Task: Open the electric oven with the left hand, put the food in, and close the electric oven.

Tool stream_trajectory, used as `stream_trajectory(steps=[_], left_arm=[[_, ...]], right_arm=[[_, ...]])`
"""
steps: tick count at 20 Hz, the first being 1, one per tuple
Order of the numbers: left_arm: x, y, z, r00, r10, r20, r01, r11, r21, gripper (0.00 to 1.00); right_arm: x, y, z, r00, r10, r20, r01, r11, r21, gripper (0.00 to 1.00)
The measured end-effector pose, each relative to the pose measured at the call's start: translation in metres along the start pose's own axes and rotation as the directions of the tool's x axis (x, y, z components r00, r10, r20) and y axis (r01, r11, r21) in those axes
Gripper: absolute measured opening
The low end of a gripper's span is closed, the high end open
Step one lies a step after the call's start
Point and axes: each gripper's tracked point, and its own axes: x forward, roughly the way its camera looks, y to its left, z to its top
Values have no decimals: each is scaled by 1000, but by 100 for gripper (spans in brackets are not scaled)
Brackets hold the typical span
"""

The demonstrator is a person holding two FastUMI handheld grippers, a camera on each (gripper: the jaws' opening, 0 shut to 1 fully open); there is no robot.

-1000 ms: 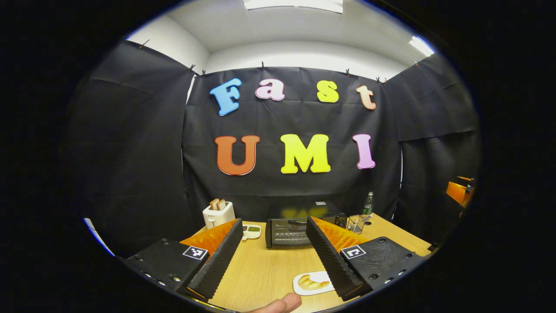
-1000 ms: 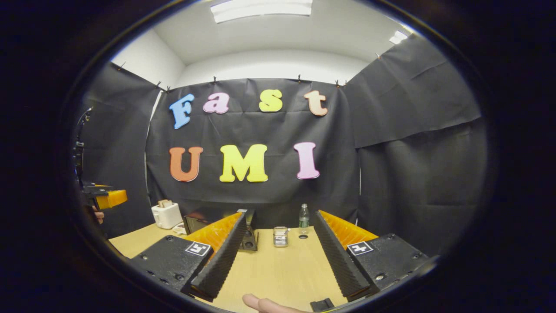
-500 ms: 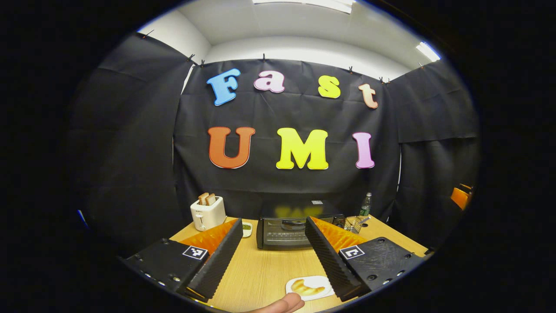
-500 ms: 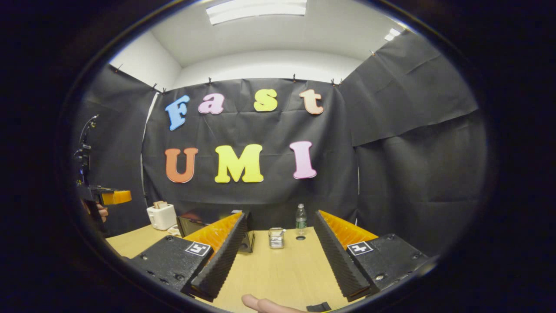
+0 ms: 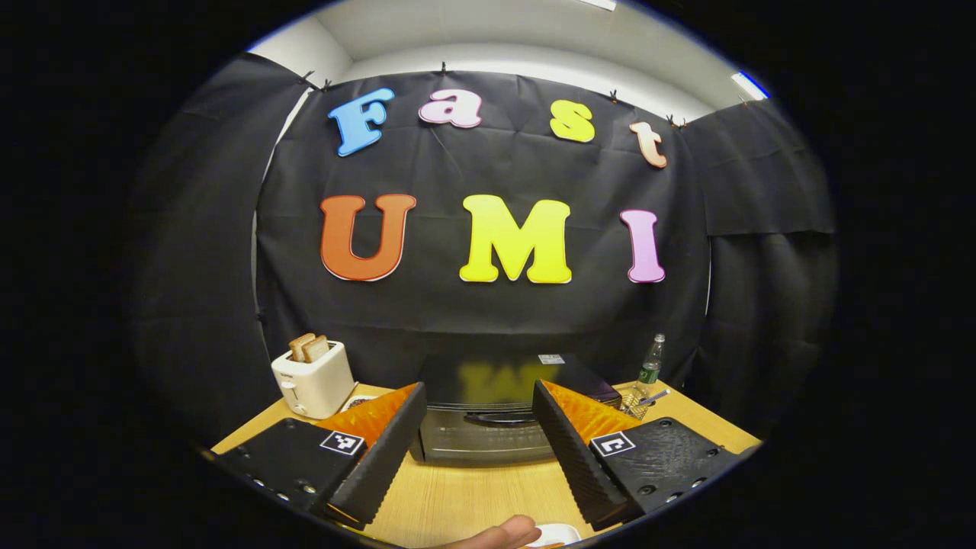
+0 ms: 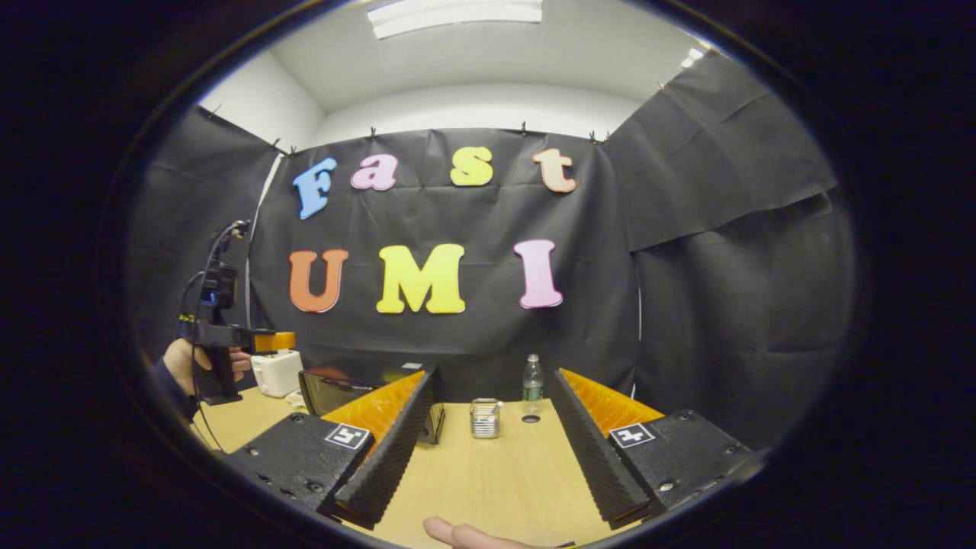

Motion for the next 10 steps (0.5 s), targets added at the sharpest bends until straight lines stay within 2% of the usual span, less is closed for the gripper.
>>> stream_trajectory(steps=[5, 10], left_arm=[[71, -28, -42, 994, -26, -110, 25, 1000, -10, 93], [120, -35, -77, 981, -3, -195, 2, 1000, -6, 93]], right_arm=[[4, -32, -18, 998, -50, -30, 49, 998, -27, 99], [-3, -51, -22, 998, -66, -17, 65, 998, -21, 99]])
